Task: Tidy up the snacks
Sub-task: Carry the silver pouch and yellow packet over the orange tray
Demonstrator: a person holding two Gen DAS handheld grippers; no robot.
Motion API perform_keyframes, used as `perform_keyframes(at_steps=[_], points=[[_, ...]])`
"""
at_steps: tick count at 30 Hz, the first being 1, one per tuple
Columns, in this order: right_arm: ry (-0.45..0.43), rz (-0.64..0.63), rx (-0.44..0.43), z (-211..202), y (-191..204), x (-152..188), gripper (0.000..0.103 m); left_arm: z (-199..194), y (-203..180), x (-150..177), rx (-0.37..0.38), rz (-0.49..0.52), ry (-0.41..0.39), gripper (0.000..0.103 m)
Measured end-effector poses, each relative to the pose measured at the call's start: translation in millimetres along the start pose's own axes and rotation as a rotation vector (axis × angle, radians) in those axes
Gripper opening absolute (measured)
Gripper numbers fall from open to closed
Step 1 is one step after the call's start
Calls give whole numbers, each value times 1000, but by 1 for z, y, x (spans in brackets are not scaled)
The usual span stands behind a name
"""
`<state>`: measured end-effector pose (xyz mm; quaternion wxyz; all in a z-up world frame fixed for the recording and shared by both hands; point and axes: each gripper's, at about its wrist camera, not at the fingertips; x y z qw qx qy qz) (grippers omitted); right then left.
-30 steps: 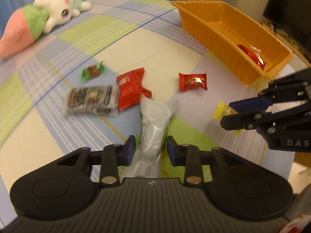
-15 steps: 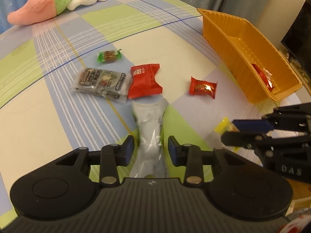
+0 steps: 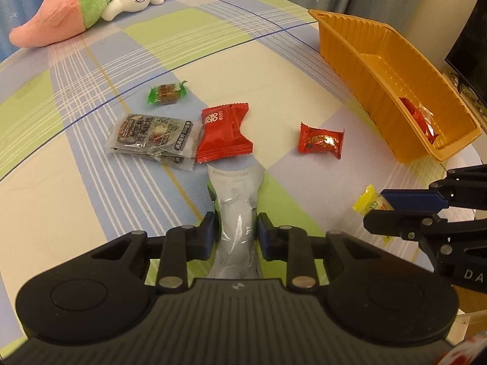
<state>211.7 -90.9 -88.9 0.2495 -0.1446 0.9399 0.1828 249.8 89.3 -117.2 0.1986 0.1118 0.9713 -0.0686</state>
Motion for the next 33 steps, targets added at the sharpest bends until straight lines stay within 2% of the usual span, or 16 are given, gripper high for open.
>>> perform_keyframes(at_steps=[6,16,24,33], points=[[-6,-14,-15,-3,1,-1,22,-11,3,7,1,-34,-12,26],[-32,-34,-50,-20,-3,-6,22,-54,-10,7,28,-83,-92,26],[-66,-18,-58,-49,-27,-7,22,-77,-50,-4,73,-80,-141,26],[-122,38,-26,-91,-84,-8,22,-75,-112,-35,116,-33,-169,26]])
Point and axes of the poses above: each gripper's, at about its wrist camera, not at the fingertips, and z roughly the way its jaws point, y to its left, x to its underside, and after that the axes turned 5 degrees about y, right-handed
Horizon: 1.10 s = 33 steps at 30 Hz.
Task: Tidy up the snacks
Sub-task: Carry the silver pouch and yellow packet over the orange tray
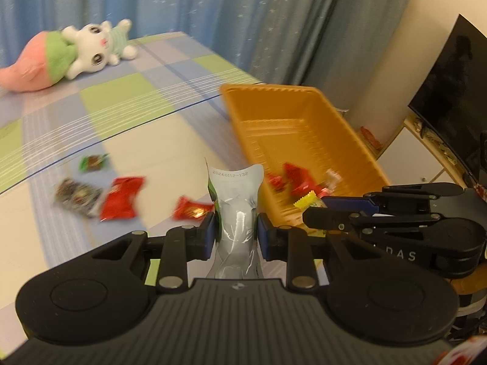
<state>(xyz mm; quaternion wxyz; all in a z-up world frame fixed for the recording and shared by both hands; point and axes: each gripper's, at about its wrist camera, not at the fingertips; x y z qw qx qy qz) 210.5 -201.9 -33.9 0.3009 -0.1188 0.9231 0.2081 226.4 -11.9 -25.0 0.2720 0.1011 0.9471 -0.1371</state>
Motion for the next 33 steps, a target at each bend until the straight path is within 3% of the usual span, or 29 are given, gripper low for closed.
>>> perform_keyframes(at_steps=[12,23,33], points=[[-45,64,44,-31,-86,-16,22,39,-67,-45,-9,44,-35,26],[-56,94,19,-29,-140,-32,22,85,-90,-82,-56,56,-25,26],[-69,130,10,-16,-167,-50,22,135,-100,-110,-97,80,31,26]])
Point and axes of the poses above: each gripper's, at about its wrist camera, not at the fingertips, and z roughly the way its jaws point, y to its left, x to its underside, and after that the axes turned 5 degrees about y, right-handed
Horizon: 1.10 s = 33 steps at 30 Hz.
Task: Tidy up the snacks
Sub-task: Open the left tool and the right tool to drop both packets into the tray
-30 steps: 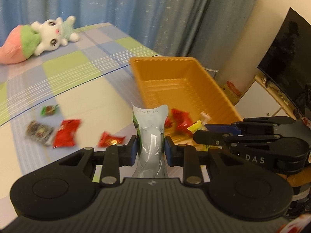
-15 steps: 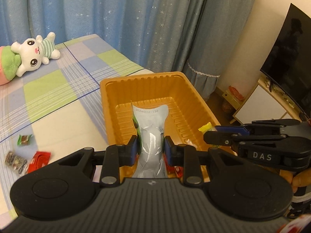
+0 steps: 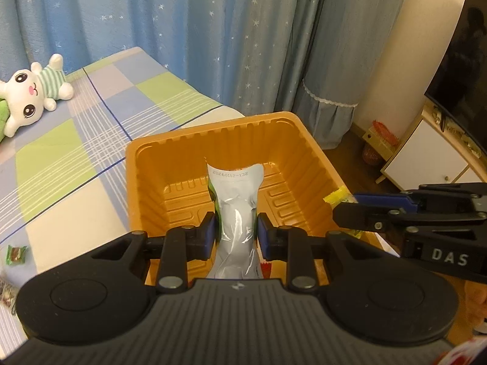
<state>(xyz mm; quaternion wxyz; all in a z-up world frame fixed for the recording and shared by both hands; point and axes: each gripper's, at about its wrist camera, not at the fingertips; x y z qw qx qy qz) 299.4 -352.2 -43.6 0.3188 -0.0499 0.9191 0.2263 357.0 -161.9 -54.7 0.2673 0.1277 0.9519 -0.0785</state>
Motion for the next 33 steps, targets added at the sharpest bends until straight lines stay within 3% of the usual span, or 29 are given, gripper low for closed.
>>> perform_keyframes(at_steps=[16,33], points=[[-6,38,-2,3,-13,-9,22,34,-7,-16,-31,24,47,26],[29,49,-43,16,-14,-12,22,-20,16,17,-19,-114,10,32]])
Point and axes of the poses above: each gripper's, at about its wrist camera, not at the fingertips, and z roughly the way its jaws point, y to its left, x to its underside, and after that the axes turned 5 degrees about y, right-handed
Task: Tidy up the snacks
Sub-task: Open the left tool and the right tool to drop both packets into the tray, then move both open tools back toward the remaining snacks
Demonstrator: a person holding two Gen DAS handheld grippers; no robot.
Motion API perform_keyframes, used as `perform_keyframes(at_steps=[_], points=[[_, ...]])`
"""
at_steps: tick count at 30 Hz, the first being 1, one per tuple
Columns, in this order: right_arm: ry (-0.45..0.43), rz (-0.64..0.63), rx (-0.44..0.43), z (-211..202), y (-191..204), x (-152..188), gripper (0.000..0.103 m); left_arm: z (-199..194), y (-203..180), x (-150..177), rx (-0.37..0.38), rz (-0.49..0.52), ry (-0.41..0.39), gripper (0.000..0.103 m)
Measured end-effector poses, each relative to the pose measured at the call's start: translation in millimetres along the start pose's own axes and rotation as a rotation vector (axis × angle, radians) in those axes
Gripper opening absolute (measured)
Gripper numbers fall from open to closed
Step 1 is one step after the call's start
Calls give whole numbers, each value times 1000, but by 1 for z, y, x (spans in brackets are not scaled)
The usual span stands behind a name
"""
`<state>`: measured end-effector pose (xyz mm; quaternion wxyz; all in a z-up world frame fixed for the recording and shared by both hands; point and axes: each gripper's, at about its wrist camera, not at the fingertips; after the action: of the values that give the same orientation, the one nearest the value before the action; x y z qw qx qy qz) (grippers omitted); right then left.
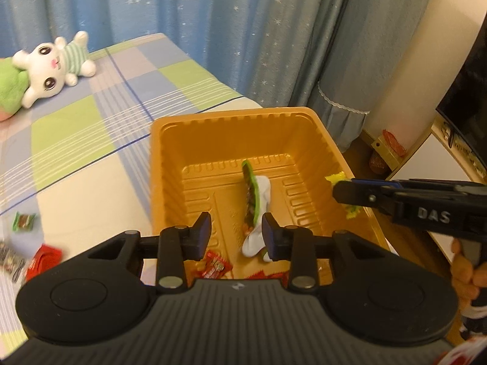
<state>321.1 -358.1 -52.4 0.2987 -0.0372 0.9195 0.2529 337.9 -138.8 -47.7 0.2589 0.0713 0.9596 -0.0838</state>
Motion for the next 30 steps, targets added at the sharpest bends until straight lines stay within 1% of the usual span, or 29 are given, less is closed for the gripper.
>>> perform_keyframes(at_steps=[9,12,14,15,16,17,18,19,23,25,27,30], points=[[18,-25,-2,17,8,-4,22,-30,18,14,-44,-66,-47,35],[6,-28,3,20,9,-7,22,-38,24,19,-65,-90,-56,38],[2,-18,-7,21,9,-9,23,-42,26,22,-76,-102,-62,38],[-4,-9,-10,21,8,-10,25,-44,27,23,-80,-107,-64,39],[-10,-2,-10,20,8,-11,35,-47,29,25,-84,-112,-66,40],[-17,3,-12,18,8,-12,42,-49,30,27,-89,-117,-69,41],[-29,8,-13,16,7,-11,54,-51,31,28,-93,-120,-71,45],[-45,11,-17,13,7,-11,58,-52,32,30,-98,-124,-74,46],[-52,11,-26,4,8,-10,59,-59,34,35,-107,-138,-76,46],[-47,9,-39,-2,9,-7,59,-63,35,39,-108,-143,-80,50],[-40,-1,-45,-7,11,-1,59,-67,35,43,-115,-149,-83,52],[-27,-17,-40,-14,16,9,60,-73,36,50,-121,-153,-85,53]])
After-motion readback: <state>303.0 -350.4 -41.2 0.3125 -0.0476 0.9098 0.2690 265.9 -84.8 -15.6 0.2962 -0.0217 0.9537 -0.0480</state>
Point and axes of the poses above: each gripper's, at about its wrist camera, not at the fingertips, and z roughly the way its jaws point, y to its left, x to its underside, and after that the axes turned 5 degrees about y, right-handed
